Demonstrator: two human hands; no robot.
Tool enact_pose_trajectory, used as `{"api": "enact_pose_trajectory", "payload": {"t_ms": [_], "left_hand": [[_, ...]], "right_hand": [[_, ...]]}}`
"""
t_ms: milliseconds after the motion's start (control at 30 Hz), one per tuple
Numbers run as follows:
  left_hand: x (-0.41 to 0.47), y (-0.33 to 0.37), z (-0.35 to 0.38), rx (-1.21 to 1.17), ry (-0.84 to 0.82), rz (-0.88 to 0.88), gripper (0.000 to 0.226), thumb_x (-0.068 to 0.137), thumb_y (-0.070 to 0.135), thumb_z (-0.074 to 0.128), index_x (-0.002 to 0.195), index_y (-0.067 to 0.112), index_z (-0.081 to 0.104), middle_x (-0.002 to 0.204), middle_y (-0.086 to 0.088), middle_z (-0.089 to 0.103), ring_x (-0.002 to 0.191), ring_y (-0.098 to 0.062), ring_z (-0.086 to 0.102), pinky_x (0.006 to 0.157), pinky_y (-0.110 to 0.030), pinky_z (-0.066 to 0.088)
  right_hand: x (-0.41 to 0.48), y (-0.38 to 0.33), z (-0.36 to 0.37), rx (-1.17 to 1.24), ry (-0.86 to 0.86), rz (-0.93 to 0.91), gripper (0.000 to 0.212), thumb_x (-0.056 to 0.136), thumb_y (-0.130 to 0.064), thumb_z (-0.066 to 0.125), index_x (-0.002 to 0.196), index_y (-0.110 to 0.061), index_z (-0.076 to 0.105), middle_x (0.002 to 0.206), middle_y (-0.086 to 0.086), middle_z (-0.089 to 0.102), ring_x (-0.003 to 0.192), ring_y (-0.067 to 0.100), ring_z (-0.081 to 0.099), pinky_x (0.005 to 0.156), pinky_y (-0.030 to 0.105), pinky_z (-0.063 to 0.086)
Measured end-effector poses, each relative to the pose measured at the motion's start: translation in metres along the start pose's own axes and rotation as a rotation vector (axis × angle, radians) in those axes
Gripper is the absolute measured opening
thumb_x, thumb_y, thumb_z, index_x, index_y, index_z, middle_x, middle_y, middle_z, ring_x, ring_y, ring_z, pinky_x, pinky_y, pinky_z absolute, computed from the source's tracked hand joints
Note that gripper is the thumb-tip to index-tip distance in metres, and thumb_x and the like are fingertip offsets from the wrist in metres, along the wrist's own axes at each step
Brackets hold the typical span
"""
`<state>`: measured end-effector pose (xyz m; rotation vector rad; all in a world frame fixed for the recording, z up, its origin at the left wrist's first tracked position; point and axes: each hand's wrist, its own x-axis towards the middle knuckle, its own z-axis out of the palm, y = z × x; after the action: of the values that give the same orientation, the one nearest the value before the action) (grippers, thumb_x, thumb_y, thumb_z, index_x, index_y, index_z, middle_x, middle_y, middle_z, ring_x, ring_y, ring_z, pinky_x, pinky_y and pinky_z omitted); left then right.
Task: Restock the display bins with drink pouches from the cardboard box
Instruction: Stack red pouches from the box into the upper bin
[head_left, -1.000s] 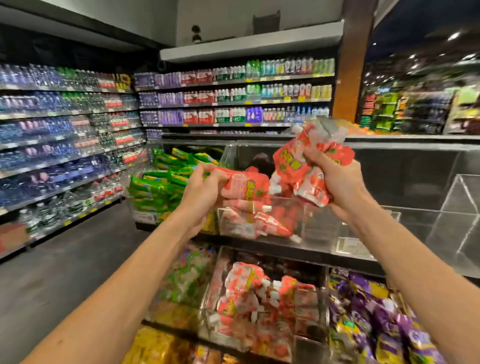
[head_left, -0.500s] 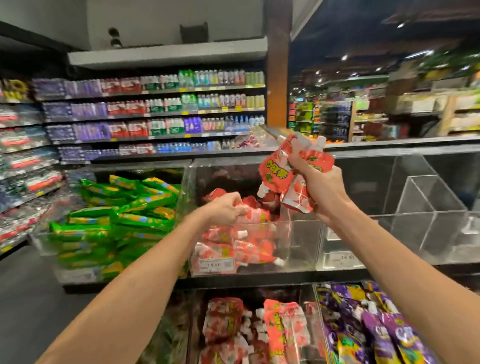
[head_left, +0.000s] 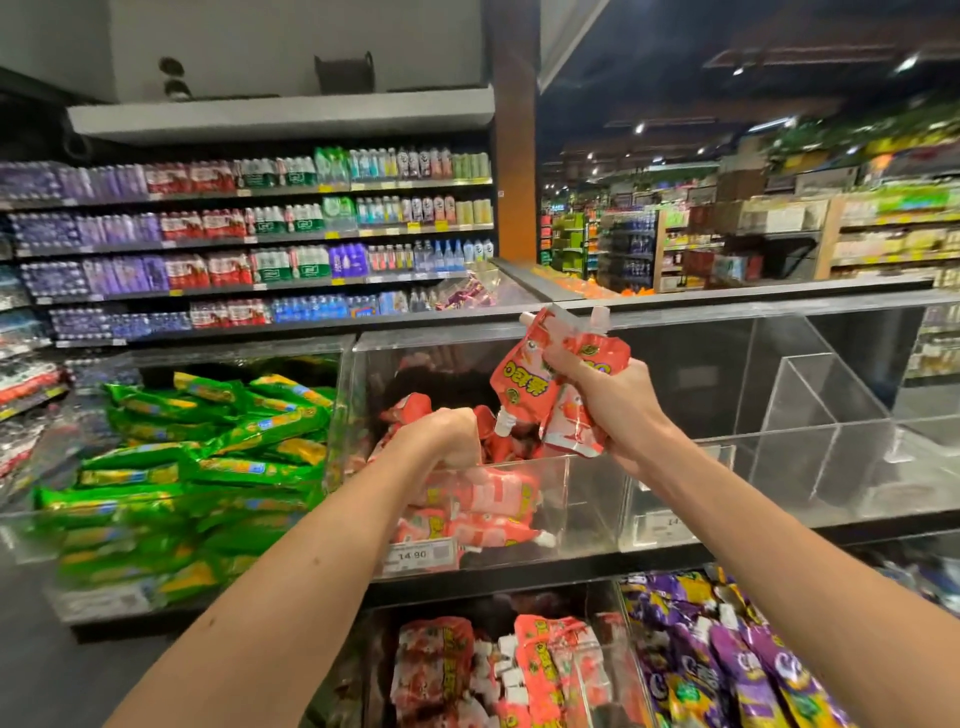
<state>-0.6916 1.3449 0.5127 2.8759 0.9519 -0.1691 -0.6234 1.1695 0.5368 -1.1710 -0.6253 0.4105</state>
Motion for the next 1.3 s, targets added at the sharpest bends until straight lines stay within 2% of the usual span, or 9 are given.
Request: {"api": "enact_pose_trajectory", "payload": {"t_ms": [133, 233, 400, 500, 667, 800, 967, 1200, 1300], "left_hand": [[-0.01, -0.013, -0.003, -0.137, 0.031, 0.078, 0.023, 0.088, 0.027, 0.072, 0.109, 0.017, 0.075, 0.109, -0.003, 0.073, 0.097, -0.019, 0.067, 0.084, -0.032, 0.056], [-0.021, -0.026, -0.014, -0.458, 0.292, 0.109, 0.015, 0.091, 0.014, 0.066, 0.101, 0.016, 0.077, 0.088, -0.001, 0.075, 0.076, -0.01, 0.071, 0.068, -0.022, 0.056], [-0.06, -0.025, -0.056, -0.874, 0.406, 0.367, 0.07, 0.087, -0.003, 0.059, 0.145, 0.036, 0.045, 0.124, 0.008, 0.057, 0.095, -0.013, 0.068, 0.068, -0.024, 0.059], [-0.073, -0.022, -0.066, -0.791, 0.32, 0.468, 0.077, 0.088, 0.009, 0.068, 0.149, 0.044, 0.036, 0.13, 0.012, 0.055, 0.097, -0.007, 0.07, 0.075, -0.023, 0.058], [-0.067, -0.025, -0.059, -0.434, 0.532, 0.446, 0.06, 0.084, 0.029, 0.079, 0.138, 0.036, 0.055, 0.109, 0.011, 0.062, 0.08, -0.007, 0.065, 0.069, -0.019, 0.05], [-0.057, -0.037, -0.056, -0.41, 0.683, 0.415, 0.046, 0.082, 0.022, 0.081, 0.125, 0.026, 0.064, 0.099, 0.011, 0.061, 0.079, -0.005, 0.061, 0.073, -0.025, 0.049], [-0.04, -0.046, -0.041, -0.302, 0.887, 0.445, 0.026, 0.082, 0.013, 0.079, 0.105, 0.012, 0.065, 0.102, -0.003, 0.064, 0.083, -0.019, 0.066, 0.079, -0.035, 0.055], [0.007, -0.061, -0.005, 0.222, 0.798, 0.401, 0.019, 0.086, 0.001, 0.068, 0.099, 0.01, 0.058, 0.084, -0.009, 0.054, 0.068, -0.035, 0.064, 0.058, -0.04, 0.052], [0.019, -0.06, -0.001, 0.333, 0.675, 0.314, 0.018, 0.098, 0.017, 0.057, 0.116, 0.013, 0.057, 0.098, -0.009, 0.058, 0.096, -0.029, 0.061, 0.077, -0.038, 0.055]], "right_hand": [[0.004, 0.004, -0.002, -0.018, -0.018, 0.009, 0.013, 0.086, -0.019, 0.077, 0.092, -0.01, 0.07, 0.082, 0.008, 0.077, 0.07, 0.021, 0.075, 0.054, 0.028, 0.057], [0.008, 0.007, -0.001, -0.075, -0.053, -0.015, 0.014, 0.085, -0.021, 0.077, 0.094, -0.01, 0.071, 0.083, 0.008, 0.077, 0.073, 0.023, 0.076, 0.057, 0.031, 0.059], [0.018, 0.012, 0.005, -0.365, -0.097, -0.154, 0.022, 0.08, -0.038, 0.08, 0.086, -0.017, 0.077, 0.084, 0.01, 0.077, 0.083, 0.034, 0.074, 0.079, 0.052, 0.06], [0.023, 0.015, 0.012, -0.47, -0.141, -0.221, 0.022, 0.08, -0.042, 0.078, 0.085, -0.02, 0.077, 0.079, 0.009, 0.075, 0.073, 0.026, 0.073, 0.074, 0.051, 0.06], [0.027, 0.017, 0.024, -0.548, -0.188, -0.287, 0.012, 0.082, -0.034, 0.08, 0.087, -0.024, 0.076, 0.079, 0.003, 0.076, 0.071, 0.02, 0.072, 0.068, 0.037, 0.059], [0.035, 0.019, 0.023, -0.57, -0.163, -0.311, 0.016, 0.084, -0.033, 0.078, 0.074, -0.022, 0.072, 0.071, 0.004, 0.072, 0.06, 0.009, 0.064, 0.06, 0.026, 0.052], [0.052, 0.022, 0.01, -0.631, -0.012, -0.342, 0.035, 0.087, -0.042, 0.072, 0.073, -0.01, 0.068, 0.072, 0.007, 0.069, 0.068, 0.022, 0.066, 0.066, 0.034, 0.052], [0.058, 0.027, 0.011, -0.65, -0.029, -0.359, 0.037, 0.088, -0.039, 0.072, 0.073, -0.005, 0.068, 0.072, 0.01, 0.069, 0.069, 0.025, 0.066, 0.065, 0.035, 0.052], [0.06, 0.031, 0.014, -0.651, -0.051, -0.357, 0.036, 0.088, -0.04, 0.072, 0.07, -0.009, 0.068, 0.079, 0.012, 0.068, 0.073, 0.026, 0.066, 0.069, 0.038, 0.052]]}}
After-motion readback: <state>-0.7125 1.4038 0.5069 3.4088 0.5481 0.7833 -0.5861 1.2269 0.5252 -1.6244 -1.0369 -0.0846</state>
